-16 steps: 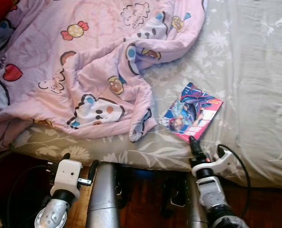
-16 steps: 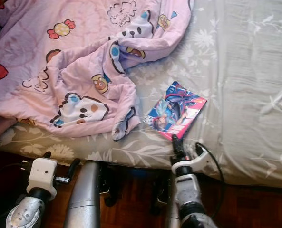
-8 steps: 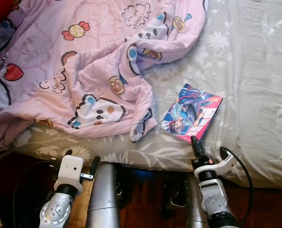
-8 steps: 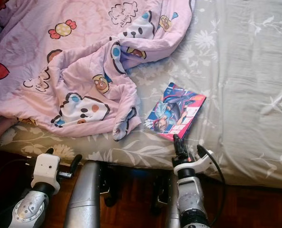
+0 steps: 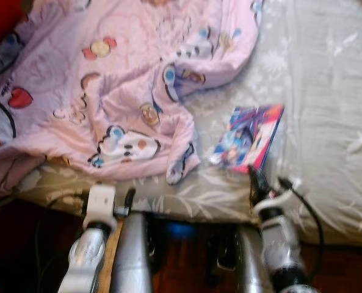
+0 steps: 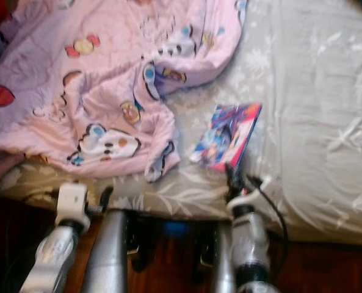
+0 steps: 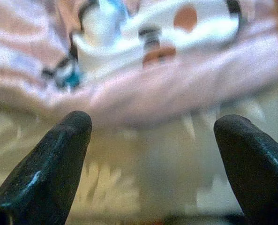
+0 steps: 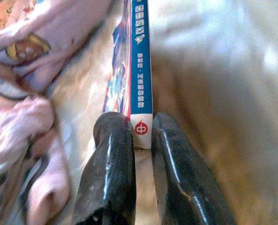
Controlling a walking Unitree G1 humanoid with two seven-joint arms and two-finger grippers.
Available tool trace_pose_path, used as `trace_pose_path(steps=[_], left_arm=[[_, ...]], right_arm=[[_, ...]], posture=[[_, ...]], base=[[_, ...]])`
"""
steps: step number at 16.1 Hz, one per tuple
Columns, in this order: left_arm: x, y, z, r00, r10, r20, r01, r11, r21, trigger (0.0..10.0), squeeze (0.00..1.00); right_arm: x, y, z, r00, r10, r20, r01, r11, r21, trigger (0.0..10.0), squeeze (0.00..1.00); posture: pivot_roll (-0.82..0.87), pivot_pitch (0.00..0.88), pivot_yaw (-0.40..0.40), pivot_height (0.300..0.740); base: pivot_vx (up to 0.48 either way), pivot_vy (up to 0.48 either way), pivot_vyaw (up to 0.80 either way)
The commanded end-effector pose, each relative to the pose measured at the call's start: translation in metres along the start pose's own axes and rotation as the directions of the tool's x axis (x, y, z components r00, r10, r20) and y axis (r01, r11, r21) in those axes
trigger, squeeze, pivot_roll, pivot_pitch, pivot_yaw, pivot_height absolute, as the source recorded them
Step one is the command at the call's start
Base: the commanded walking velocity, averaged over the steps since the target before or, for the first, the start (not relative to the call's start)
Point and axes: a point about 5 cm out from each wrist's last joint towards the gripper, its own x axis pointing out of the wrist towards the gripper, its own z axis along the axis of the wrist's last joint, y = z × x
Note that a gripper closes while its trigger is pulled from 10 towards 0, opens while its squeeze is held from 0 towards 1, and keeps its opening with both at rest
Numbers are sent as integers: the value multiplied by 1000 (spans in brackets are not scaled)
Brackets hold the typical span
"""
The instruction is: Clean up the room
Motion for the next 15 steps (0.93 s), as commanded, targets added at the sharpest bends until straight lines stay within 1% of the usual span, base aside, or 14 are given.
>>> trace_pose_path(steps=[1, 2, 4, 5, 6, 7, 8, 9, 10, 12, 14, 15], left_arm=[[-10, 5, -19, 997, 28, -72, -29, 999, -20, 10000, 0], [-3, 6, -21, 997, 39, -71, -41, 999, -25, 10000, 0], [1, 7, -20, 997, 46, -64, -48, 998, -29, 10000, 0], [4, 8, -23, 996, 59, -71, -62, 997, -35, 10000, 0], [5, 8, -25, 995, 62, -76, -65, 997, -35, 10000, 0], [6, 8, -29, 994, 64, -91, -68, 997, -33, 10000, 0], [4, 10, -36, 990, 71, -121, -75, 997, -32, 10000, 0], [3, 13, -41, 987, 81, -138, -86, 996, -34, 10000, 0], [3, 14, -42, 986, 85, -146, -91, 995, -31, 10000, 0], [2, 22, -49, 979, 105, -176, -111, 994, -22, 10000, 0], [-1, 24, -59, 969, 113, -220, -122, 992, -27, 10000, 0], [-4, 24, -67, 958, 110, -265, -133, 989, -68, 10000, 0]], right_arm=[[-7, -10, -2, 999, -50, -1, 50, 997, -53, 10000, 0], [-4, -13, -1, 994, -102, -40, 92, 976, -195, 10000, 0], [-4, -13, 0, 994, -103, -40, 91, 966, -242, 10000, 0], [-7, -17, 2, 992, -122, -38, 105, 948, -300, 10000, 0], [-7, -18, 2, 992, -123, -40, 104, 941, -322, 10000, 0], [-8, -21, 1, 990, -131, -45, 109, 938, -330, 10000, 0], [-12, -28, -2, 984, -166, -67, 135, 934, -330, 10000, 0], [-13, -29, -5, 982, -174, -78, 138, 930, -341, 10000, 0], [-12, -28, -6, 982, -173, -80, 136, 930, -341, 10000, 0], [-6, -21, -3, 987, -150, -52, 124, 932, -340, 10000, 0], [-5, -20, -3, 987, -149, -54, 122, 929, -349, 10000, 0], [-6, -20, -5, 987, -148, -60, 118, 927, -355, 10000, 0]], posture=[[252, 291, -39, 608], [237, 253, -47, 608], [230, 245, -53, 608], [225, 220, -57, 618], [220, 210, -57, 623], [208, 204, -56, 633], [208, 187, -56, 647], [211, 179, -58, 662], [210, 170, -59, 672], [201, 160, -57, 706], [194, 149, -55, 726], [188, 144, -51, 740]], base=[[0, 0, 0], [0, 0, 0], [0, 0, 0], [0, 0, 0], [0, 0, 0], [0, 0, 0], [0, 0, 0], [0, 0, 0], [0, 0, 0], [0, 0, 0], [0, 0, 0], [0, 0, 0]])
